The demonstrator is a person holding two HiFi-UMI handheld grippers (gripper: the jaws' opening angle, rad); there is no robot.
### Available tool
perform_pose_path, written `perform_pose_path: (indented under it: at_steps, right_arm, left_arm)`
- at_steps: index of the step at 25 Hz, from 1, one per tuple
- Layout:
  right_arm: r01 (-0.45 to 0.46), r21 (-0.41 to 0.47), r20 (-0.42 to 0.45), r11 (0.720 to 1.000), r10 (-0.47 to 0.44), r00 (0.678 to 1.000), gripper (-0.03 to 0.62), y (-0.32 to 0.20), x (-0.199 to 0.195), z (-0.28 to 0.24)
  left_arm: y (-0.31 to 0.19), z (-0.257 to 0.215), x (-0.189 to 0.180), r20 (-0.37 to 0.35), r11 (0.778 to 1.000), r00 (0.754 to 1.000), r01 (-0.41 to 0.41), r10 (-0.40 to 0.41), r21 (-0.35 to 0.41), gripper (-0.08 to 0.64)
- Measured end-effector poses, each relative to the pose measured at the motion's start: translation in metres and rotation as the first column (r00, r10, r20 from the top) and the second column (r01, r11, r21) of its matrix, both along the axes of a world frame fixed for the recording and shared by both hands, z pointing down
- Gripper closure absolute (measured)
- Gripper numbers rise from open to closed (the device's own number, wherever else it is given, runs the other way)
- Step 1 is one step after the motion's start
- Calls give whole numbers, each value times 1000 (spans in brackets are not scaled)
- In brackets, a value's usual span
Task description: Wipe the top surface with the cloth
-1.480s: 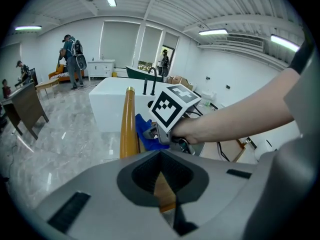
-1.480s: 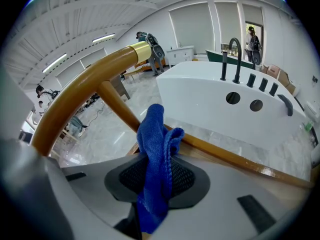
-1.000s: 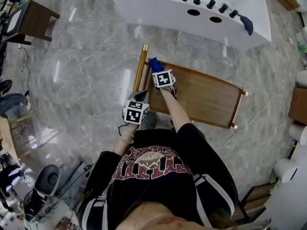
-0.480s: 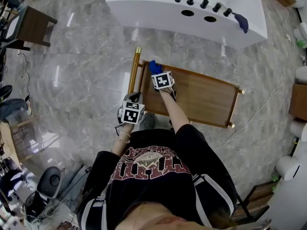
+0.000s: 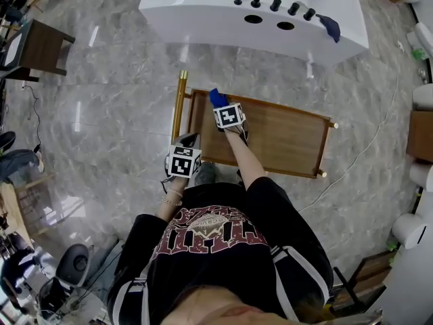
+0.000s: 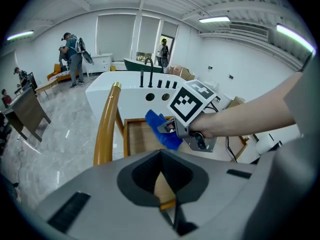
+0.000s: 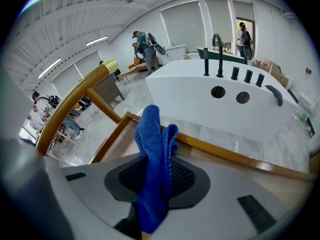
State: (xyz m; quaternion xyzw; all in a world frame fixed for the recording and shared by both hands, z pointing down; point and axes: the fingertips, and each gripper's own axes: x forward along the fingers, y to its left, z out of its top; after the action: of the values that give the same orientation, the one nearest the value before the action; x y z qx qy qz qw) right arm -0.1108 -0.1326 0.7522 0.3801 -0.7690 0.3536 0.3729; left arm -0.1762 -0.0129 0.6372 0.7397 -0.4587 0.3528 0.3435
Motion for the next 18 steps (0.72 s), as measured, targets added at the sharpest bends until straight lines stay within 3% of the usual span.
perform_pose_path:
  at_steps: [12, 18]
  right_arm:
    - [-18, -39, -15, 999, 17, 1000, 488, 12, 28, 13]
    - [-15, 9, 0, 1000, 15, 1000, 488, 3, 50, 2]
  left_arm:
    - [13, 6, 37, -16, 997, 998, -68, 67, -28, 512]
    - [15, 7, 60, -24, 994, 994, -105, 104, -42, 512]
